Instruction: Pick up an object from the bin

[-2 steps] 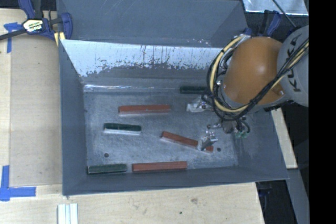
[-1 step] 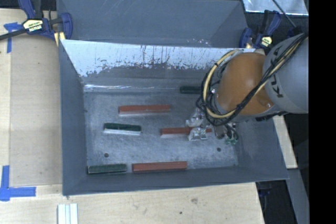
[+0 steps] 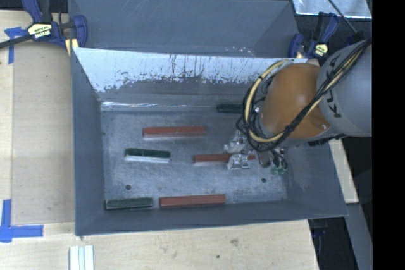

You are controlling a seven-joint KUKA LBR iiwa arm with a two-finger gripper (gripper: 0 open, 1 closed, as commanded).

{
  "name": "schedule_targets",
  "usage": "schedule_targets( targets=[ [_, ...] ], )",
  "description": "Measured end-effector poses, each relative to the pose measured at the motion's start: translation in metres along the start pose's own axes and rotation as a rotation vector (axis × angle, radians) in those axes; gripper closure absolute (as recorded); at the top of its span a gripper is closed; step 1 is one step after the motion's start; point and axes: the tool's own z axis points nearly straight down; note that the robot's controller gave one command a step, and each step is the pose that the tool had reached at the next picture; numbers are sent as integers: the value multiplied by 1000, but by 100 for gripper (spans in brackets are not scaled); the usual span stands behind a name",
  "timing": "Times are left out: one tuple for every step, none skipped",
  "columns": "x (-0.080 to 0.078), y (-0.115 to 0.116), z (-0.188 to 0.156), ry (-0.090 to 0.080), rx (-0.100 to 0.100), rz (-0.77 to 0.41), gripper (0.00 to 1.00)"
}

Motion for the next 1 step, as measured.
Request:
schedule_targets(
  targets=[
    [-23, 16, -194, 24, 0, 34, 100]
  ],
)
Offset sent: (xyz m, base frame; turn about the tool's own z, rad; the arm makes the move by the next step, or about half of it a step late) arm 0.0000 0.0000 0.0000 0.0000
